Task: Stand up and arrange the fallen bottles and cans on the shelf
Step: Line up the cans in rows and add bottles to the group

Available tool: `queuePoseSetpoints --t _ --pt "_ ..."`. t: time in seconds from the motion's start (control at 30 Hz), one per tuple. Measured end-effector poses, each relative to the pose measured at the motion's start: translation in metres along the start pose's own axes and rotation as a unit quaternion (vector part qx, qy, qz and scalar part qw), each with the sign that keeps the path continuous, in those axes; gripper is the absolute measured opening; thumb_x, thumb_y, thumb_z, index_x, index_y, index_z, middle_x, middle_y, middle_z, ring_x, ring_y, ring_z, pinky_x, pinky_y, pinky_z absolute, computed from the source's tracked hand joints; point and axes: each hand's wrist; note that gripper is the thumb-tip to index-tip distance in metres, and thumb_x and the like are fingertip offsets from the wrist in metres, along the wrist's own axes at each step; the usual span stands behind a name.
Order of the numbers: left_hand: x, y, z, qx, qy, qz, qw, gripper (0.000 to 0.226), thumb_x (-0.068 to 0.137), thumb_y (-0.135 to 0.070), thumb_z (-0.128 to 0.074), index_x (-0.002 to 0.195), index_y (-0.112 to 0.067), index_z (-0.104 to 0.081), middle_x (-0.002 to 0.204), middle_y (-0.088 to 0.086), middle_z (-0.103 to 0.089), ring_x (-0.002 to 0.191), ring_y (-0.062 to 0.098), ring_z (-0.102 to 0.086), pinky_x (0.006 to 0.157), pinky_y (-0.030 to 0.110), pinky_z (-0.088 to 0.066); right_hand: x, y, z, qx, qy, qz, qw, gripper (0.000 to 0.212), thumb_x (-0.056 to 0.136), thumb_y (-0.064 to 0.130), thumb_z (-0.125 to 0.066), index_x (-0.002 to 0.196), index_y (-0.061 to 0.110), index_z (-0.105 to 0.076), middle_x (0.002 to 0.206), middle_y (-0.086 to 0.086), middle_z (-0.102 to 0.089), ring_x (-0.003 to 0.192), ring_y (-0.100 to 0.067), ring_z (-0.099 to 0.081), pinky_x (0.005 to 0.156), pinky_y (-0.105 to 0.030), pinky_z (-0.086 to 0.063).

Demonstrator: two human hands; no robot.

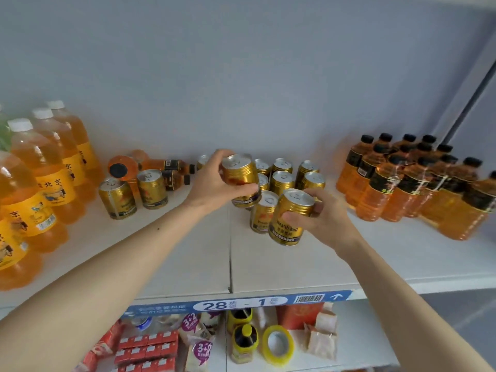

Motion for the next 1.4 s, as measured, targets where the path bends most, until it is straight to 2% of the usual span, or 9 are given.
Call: queuePoseSetpoints --t 0.1,0.23,0.37,0.47,0.57,0.8,0.97,1.2,1.4 --pt "0.016 -0.026 -0.029 0.012 0.001 -0.011 1.0 0.075 0.046 -0.052 -0.084 0.107 -0.036 -0.045 0.096 -0.017 -0.062 0.086 -0.004 -0.06 0.073 0.024 -0.053 0.011 -0.011 0.035 -0.004 -0.002 0.007 1.0 0.074 0.047 0.048 -0.086 0.11 0.021 -0.058 0.099 0.003 -0.073 0.086 -0.007 -0.07 0.065 -0.02 -0.054" --pt "0.033 -0.053 -0.071 0.058 0.045 -0.024 0.997 0.079 0.048 -0.05 -0.084 0.113 -0.038 -0.041 0.106 -0.015 -0.056 0.094 0.009 -0.06 0.073 0.029 -0.054 0.038 -0.036 0.074 -0.061 0.004 0.012 0.998 0.068 0.06 0.037 -0.088 0.117 0.02 -0.055 0.105 0.003 -0.069 0.092 -0.013 -0.066 0.075 -0.032 -0.056" --pt "0.04 -0.055 -0.111 0.178 0.063 -0.017 0.982 0.075 0.045 -0.055 -0.081 0.109 -0.035 -0.048 0.098 -0.015 -0.061 0.091 0.01 -0.059 0.07 0.03 -0.051 0.062 -0.063 0.097 -0.093 0.016 0.026 0.995 0.065 0.061 0.034 -0.088 0.116 0.025 -0.057 0.099 0.015 -0.062 0.084 -0.005 -0.063 0.063 -0.017 -0.048" --pt "0.042 -0.044 -0.133 0.297 0.061 -0.003 0.953 0.085 0.044 -0.06 -0.077 0.118 -0.032 -0.048 0.107 -0.005 -0.062 0.098 0.018 -0.056 0.079 0.037 -0.05 0.08 -0.081 0.105 -0.094 0.049 0.023 0.994 0.065 0.059 0.03 -0.09 0.116 0.025 -0.059 0.098 0.018 -0.061 0.085 -0.003 -0.061 0.062 -0.012 -0.046" --pt "0.043 -0.034 -0.144 0.34 0.076 -0.001 0.937 0.082 0.048 -0.054 -0.082 0.118 -0.026 -0.051 0.11 -0.001 -0.064 0.1 0.022 -0.058 0.075 0.035 -0.048 0.094 -0.094 0.106 -0.105 0.08 0.026 0.991 0.065 0.059 0.03 -0.091 0.116 0.026 -0.058 0.096 0.022 -0.059 0.083 0.003 -0.058 0.056 -0.005 -0.043" --pt "0.042 -0.024 -0.153 0.4 0.111 0.024 0.909 0.082 0.046 -0.056 -0.084 0.116 -0.023 -0.055 0.105 -0.001 -0.048 0.094 0.02 -0.051 0.074 0.036 -0.046 0.116 -0.11 0.105 -0.128 0.118 0.024 0.984 0.075 0.058 0.038 -0.09 0.124 0.025 -0.056 0.109 0.009 -0.062 0.095 -0.009 -0.059 0.079 -0.027 -0.05" --pt "0.039 -0.021 -0.16 0.412 0.117 0.031 0.903 0.08 0.049 -0.055 -0.084 0.116 -0.021 -0.055 0.104 0.0 -0.05 0.093 0.02 -0.052 0.069 0.034 -0.047 0.122 -0.114 0.107 -0.143 0.125 0.05 0.98 0.07 0.058 0.035 -0.09 0.121 0.027 -0.06 0.116 0.002 -0.061 0.1 -0.016 -0.06 0.091 -0.042 -0.052" --pt "0.029 -0.021 -0.162 0.419 0.087 0.027 0.903 0.064 0.054 -0.054 -0.082 0.101 -0.028 -0.047 0.101 -0.005 -0.051 0.096 0.016 -0.048 0.063 0.03 -0.04 0.116 -0.112 0.104 -0.149 0.084 0.063 0.983 0.07 0.057 0.03 -0.091 0.114 0.032 -0.049 0.103 0.013 -0.059 0.098 -0.014 -0.061 0.088 -0.037 -0.053" --pt "0.025 -0.02 -0.154 0.406 0.062 0.014 0.912 0.076 0.055 -0.059 -0.079 0.116 -0.026 -0.048 0.114 -0.002 -0.052 0.108 0.02 -0.047 0.08 0.034 -0.042 0.103 -0.104 0.104 -0.191 0.038 0.073 0.978 0.088 0.056 0.038 -0.09 0.13 0.026 -0.043 0.125 0.002 -0.055 0.112 -0.015 -0.053 0.094 -0.039 -0.047"
Point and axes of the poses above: each hand's wrist, its own x-axis towards the middle knuckle, its own z-axis out of the back of the hand, y = z × x
